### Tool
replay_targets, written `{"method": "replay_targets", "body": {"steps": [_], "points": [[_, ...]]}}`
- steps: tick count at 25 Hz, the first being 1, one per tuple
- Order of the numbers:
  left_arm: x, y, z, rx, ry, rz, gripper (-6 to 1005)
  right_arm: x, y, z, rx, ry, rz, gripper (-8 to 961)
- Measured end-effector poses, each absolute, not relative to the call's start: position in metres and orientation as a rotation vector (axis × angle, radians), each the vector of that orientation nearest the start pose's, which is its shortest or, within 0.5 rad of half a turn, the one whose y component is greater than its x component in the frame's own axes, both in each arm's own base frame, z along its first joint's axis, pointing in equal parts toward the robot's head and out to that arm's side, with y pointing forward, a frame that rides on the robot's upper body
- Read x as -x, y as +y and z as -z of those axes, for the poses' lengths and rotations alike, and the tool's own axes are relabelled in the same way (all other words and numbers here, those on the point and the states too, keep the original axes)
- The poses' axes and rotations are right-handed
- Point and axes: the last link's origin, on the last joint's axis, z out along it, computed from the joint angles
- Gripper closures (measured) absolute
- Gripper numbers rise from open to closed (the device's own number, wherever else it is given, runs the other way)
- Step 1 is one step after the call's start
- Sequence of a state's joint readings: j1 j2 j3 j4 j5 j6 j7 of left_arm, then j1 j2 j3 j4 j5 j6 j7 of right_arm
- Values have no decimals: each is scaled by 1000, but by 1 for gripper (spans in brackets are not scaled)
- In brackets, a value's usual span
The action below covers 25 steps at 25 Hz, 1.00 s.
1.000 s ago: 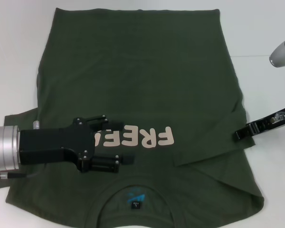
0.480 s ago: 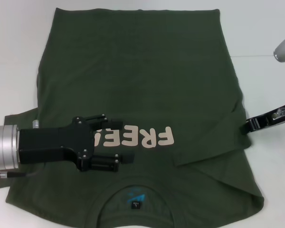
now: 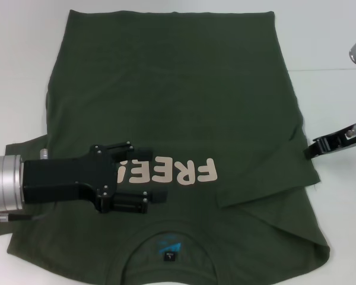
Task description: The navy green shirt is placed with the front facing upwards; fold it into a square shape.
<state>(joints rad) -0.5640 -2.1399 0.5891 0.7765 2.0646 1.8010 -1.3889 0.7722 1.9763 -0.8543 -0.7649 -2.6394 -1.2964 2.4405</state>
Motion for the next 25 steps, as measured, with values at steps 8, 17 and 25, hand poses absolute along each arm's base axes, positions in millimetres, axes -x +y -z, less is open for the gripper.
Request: {"method": "replay_targets", "body": {"steps": [8, 17, 25], "points": [[225, 314, -4, 2868, -465, 871, 65, -279, 408, -46, 2267, 1387, 259, 816], [223, 316, -4, 2870, -462, 873, 65, -281, 408, -40, 2261, 1382, 257, 643], [223, 316, -4, 2871, -462, 872, 65, -287, 409, -36, 2249, 1380, 259, 647]]}}
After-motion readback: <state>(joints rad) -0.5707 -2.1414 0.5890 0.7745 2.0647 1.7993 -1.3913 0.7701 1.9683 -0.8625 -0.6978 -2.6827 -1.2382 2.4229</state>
